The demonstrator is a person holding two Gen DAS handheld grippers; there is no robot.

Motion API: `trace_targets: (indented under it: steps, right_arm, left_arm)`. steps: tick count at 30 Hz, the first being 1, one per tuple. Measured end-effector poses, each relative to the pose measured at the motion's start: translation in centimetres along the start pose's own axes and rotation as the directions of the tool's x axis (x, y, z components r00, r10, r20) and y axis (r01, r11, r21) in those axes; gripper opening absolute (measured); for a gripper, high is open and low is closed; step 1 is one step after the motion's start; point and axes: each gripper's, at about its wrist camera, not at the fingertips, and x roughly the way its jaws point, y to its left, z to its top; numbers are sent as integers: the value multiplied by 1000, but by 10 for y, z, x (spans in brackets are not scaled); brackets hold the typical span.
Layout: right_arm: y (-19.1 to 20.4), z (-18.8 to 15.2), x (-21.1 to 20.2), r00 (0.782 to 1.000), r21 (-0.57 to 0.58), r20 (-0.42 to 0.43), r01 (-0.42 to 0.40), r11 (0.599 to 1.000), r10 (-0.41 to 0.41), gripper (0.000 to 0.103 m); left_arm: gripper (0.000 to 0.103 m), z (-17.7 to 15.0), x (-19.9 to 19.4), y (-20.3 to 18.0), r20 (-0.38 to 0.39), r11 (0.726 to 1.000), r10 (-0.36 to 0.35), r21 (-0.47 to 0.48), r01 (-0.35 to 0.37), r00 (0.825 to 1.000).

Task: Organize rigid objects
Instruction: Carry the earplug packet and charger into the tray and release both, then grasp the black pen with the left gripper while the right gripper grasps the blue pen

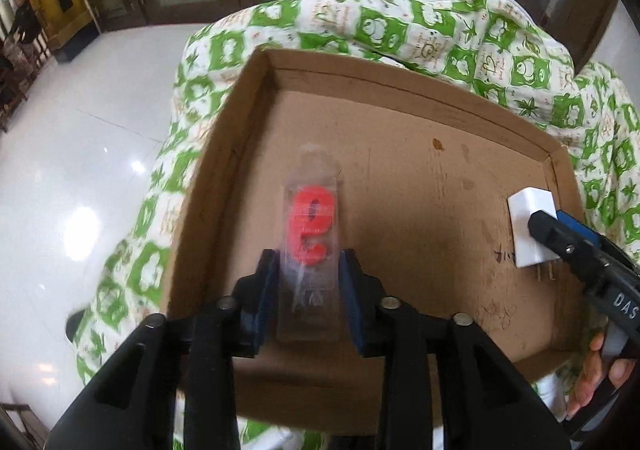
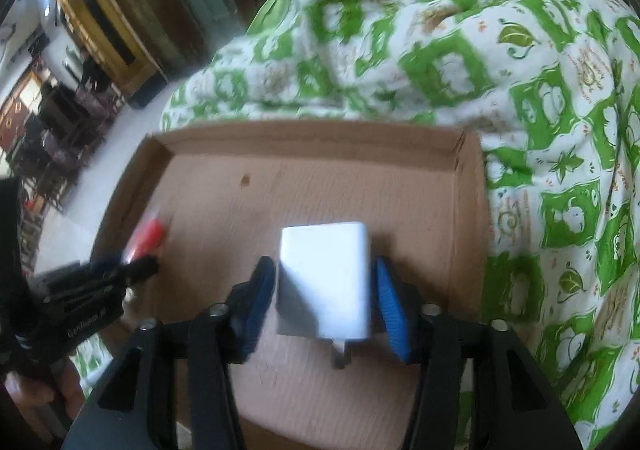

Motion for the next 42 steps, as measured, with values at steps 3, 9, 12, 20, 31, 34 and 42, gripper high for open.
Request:
trace_targets:
  steps: [3, 9, 12, 20, 31, 34, 42]
  right_arm:
    - [1, -5, -14, 999, -3, 25, -20, 1000, 20, 66]
    - [10, -37, -60, 994, -14, 63, -92, 996, 92, 67]
    - [16, -54, -75, 991, -17, 69, -116, 993, 117, 70]
    - [14, -95, -96, 985, -6, 20, -171, 985, 171, 70]
    - [23, -123, -80, 985, -45, -108, -138, 989, 133, 42]
    - [23, -125, -73, 984, -49, -131, -125, 991, 118, 37]
    - [24, -134, -67, 982, -61, -168, -96, 994, 84, 37]
  left_arm:
    - [38, -15, -15, 13, 20, 999, -29, -26, 29, 999]
    - [58, -73, -72, 44, 132, 989, -92, -99, 105, 987]
    - [62, -107, -86, 62, 154, 977, -101, -169, 127, 983]
    - [62, -144, -94, 46, 120, 985, -91, -138, 108, 989]
    - [61, -155, -70, 20, -3, 998, -52, -26, 52, 999]
    - [56, -156, -67, 16, -22, 999, -41, -14, 41, 999]
    - [56, -151, -57, -2, -36, 999, -40, 30, 41, 999]
